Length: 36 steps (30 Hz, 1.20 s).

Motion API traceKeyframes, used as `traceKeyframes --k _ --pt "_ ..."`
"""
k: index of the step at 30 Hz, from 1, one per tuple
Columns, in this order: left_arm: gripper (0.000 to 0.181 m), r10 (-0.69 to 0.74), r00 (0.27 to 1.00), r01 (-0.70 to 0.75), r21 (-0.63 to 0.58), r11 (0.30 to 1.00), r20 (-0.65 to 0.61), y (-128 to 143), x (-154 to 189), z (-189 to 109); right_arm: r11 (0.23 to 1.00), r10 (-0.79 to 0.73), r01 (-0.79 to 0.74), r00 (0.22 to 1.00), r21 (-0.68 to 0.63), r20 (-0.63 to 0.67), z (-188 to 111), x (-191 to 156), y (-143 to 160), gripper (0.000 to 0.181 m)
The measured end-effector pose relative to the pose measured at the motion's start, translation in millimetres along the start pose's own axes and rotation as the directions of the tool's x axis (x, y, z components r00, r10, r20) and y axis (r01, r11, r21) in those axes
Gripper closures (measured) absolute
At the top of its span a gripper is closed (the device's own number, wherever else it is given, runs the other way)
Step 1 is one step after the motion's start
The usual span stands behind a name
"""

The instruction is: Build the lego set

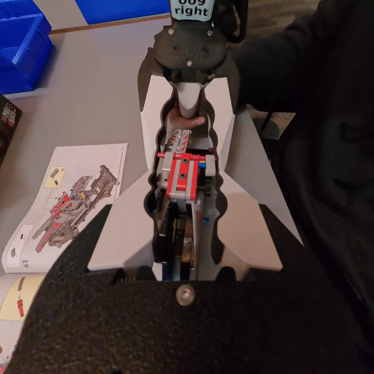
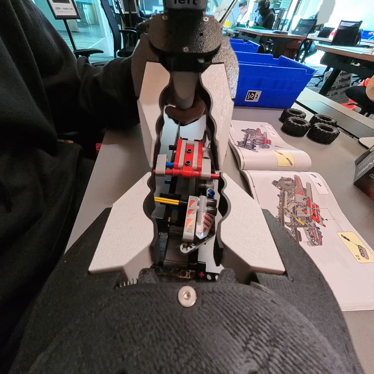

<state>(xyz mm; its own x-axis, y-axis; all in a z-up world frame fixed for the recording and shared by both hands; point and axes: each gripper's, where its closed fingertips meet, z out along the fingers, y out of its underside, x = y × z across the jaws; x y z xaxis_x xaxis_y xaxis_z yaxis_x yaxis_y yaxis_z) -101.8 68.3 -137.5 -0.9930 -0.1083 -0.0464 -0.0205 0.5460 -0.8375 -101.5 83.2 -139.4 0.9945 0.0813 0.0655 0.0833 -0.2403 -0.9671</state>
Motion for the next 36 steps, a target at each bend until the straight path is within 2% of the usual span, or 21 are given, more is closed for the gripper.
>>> traceKeyframes --k 15,21,30,36 --pt "0.129 0.032 0.999 -0.030 -0.063 0.998 0.038 0.3 1.2 -0.3 1.000 -0.006 0.006 1.000 -0.011 0.011 0.8 -2.1 1.4 0.120" --pt "0.133 0.056 0.998 -0.055 -0.047 0.997 0.010 -1.9 3.9 -0.1 1.000 0.001 0.000 1.000 -0.010 0.026 1.1 -3.6 1.0 0.120" --pt "0.138 0.000 1.000 0.000 -0.037 0.999 0.005 -3.4 2.9 0.5 1.000 0.001 -0.001 1.000 -0.002 0.027 1.1 -4.0 -0.3 0.120" --pt "0.136 0.050 0.999 -0.049 -0.044 0.998 0.010 -2.8 4.2 0.0 1.000 0.010 -0.010 0.999 -0.005 0.038 1.5 -4.5 -0.1 0.121"
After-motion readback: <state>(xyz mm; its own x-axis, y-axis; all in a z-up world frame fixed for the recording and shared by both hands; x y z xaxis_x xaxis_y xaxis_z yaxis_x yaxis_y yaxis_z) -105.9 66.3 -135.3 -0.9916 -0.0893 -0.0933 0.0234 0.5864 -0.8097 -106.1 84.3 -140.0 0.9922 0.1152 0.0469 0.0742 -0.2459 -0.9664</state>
